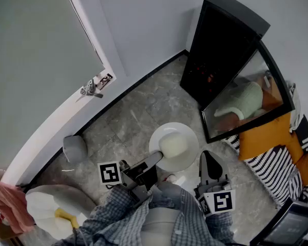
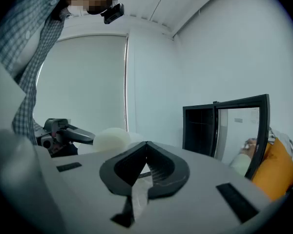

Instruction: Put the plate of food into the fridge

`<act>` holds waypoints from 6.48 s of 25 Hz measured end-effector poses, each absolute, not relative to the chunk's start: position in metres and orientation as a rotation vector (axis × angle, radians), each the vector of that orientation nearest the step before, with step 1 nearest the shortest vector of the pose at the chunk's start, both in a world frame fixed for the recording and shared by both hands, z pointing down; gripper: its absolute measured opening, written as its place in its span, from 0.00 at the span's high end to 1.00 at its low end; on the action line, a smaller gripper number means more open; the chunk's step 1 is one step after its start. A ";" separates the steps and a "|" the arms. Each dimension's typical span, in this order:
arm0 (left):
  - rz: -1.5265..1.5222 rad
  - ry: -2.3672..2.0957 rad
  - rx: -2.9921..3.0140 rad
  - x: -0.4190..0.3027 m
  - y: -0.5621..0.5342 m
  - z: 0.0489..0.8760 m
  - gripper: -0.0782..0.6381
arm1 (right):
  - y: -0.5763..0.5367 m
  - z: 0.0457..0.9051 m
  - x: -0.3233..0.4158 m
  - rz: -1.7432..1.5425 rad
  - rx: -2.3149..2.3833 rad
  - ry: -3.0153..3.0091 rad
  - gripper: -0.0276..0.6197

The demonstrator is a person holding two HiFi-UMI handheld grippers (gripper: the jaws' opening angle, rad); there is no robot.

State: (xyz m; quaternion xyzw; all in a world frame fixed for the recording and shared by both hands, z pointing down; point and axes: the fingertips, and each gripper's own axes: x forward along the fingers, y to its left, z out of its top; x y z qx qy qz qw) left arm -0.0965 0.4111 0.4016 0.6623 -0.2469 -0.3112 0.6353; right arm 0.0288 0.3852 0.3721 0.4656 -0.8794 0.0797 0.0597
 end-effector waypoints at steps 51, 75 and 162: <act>-0.642 -0.437 1.510 -0.149 0.415 0.415 0.81 | 0.416 0.410 -0.048 1.700 1.295 -2.731 0.82; -0.658 -0.453 1.500 -0.130 0.366 0.418 0.81 | 0.356 0.417 -0.039 1.674 1.193 -2.717 0.82; -0.663 -0.443 1.481 -0.106 0.003 0.427 0.81 | -0.002 0.423 -0.011 1.656 1.328 -2.673 0.82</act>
